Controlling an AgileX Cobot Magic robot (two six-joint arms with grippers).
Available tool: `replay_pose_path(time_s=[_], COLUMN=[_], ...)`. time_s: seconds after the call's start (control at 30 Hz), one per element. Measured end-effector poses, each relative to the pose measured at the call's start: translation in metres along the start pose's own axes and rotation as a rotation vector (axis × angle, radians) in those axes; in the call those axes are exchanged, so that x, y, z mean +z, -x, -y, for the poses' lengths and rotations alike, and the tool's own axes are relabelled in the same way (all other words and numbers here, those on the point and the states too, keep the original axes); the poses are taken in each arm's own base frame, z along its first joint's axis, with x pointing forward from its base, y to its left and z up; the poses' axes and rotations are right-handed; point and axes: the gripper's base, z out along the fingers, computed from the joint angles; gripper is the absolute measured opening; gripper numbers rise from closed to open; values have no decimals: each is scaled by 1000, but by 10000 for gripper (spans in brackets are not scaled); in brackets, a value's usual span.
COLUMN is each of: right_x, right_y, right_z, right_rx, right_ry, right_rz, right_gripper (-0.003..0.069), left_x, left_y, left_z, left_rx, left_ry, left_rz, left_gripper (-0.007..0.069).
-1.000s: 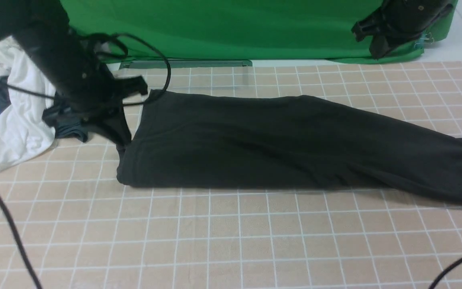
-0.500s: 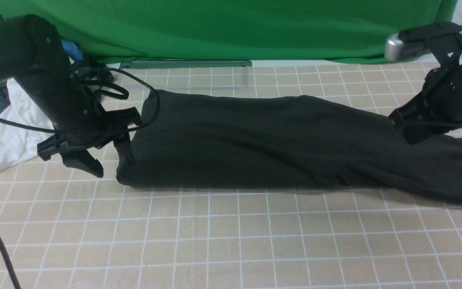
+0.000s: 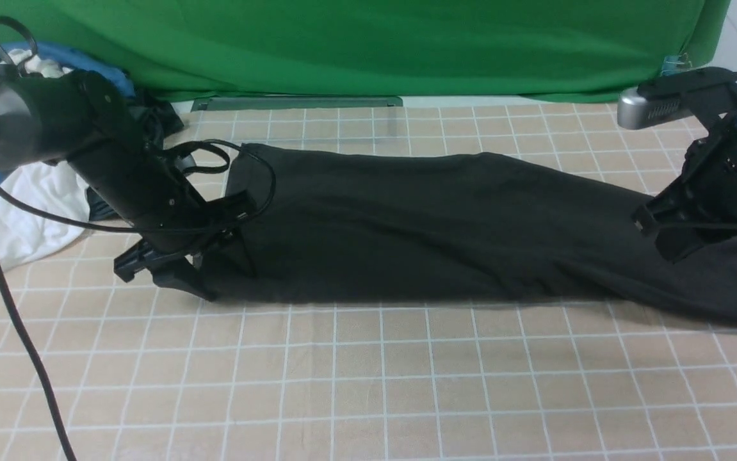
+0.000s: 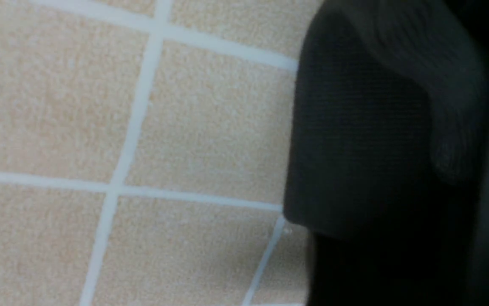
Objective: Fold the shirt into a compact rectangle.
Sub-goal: 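Pull the folded dark garment lengthwise by its ends to straighten it flat on the table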
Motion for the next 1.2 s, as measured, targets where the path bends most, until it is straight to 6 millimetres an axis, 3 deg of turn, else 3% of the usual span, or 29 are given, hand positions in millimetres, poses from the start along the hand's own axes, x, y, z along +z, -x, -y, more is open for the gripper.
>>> replay_pose_path(time_s=[0.03,0.1,0.37,0.53,0.67,0.7,0.77,0.87,1.03,1.13,1.2], right_x=[1,3,33,40,51,51,63,73,91,103,110], right_y=[-2,-7,-51,-59,-55,-54,-49,-41,-31,-31,-31], right_z=[2,8,81,111,119,120,126,136,144,144,144], right_rx=[-1,18,313,433,448,448,455,468,477,488,491], right_ry=[-9,-15,-81,-122,-132,-132,-131,-133,-122,-105,-92], right_rz=[-5,-20,-35,48,77,79,66,59,24,-10,-27], right_gripper=[25,25,25,79,304,332,495,594,575,530,451], left_x=[0,-2,-41,-43,-38,-38,-38,-38,-38,-38,-38], left_y=[0,-1,-30,-40,-41,-41,-41,-40,-39,-38,-38], left_z=[0,1,1,-4,-10,-10,-11,-13,-13,-13,-13], left_rx=[12,35,132,141,139,138,137,144,145,147,148], left_ry=[-2,1,121,146,172,175,189,204,207,207,207], left_rz=[-2,-6,-74,-63,-53,-51,-45,-41,-30,-20,-15], left_gripper=[190,133,138,138,138,138,138,138,138,138,138])
